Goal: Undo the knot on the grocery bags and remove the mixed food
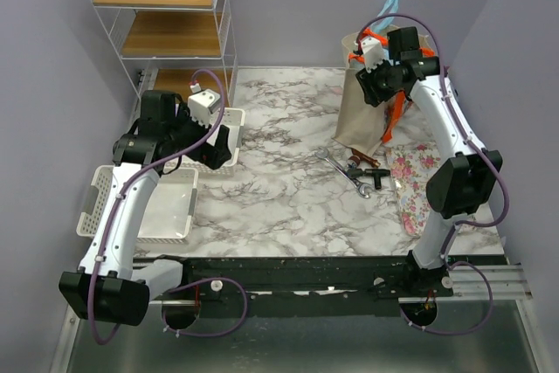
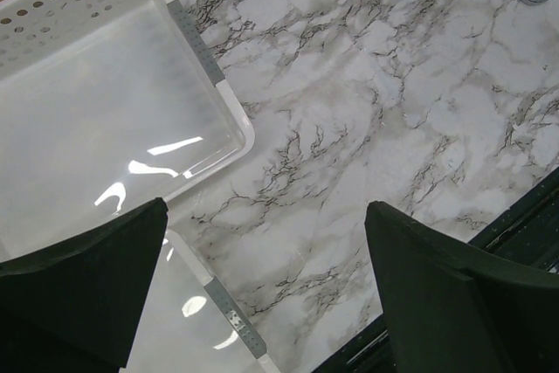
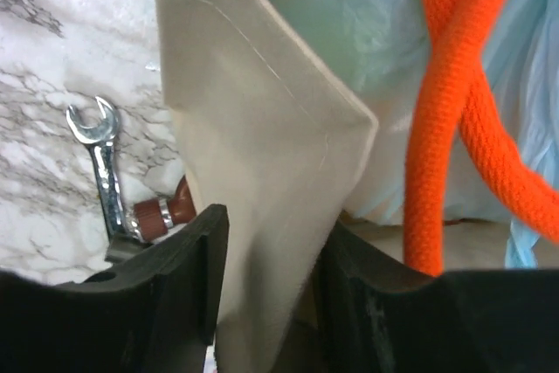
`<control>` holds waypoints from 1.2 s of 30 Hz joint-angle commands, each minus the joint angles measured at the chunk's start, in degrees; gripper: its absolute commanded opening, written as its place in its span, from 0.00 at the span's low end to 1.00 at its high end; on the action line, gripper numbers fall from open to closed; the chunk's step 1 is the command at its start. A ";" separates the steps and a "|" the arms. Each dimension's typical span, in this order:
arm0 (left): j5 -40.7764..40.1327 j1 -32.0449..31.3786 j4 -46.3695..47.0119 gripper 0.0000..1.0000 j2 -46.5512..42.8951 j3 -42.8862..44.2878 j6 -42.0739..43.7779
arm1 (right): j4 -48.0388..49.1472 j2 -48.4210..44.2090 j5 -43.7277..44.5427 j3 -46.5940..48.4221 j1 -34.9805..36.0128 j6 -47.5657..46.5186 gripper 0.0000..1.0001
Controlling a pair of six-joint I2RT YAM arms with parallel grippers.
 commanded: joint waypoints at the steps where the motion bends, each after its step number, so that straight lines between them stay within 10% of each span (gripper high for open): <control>1: -0.59 -0.65 0.78 0.98 0.72 1.81 0.85 | -3.24 2.29 -2.03 0.01 0.06 -0.23 0.29; 3: -0.78 -0.71 0.83 0.99 1.12 2.06 0.61 | -1.57 3.70 -1.09 2.06 0.04 1.46 0.01; 17: -2.38 -0.73 -0.85 0.99 2.63 3.59 0.49 | 15.49 9.67 -15.10 22.03 0.54 17.30 0.01; 36: 3.93 5.81 -5.15 0.99 3.06 5.00 -7.00 | 22.11 10.07 -24.71 17.46 21.03 12.33 0.01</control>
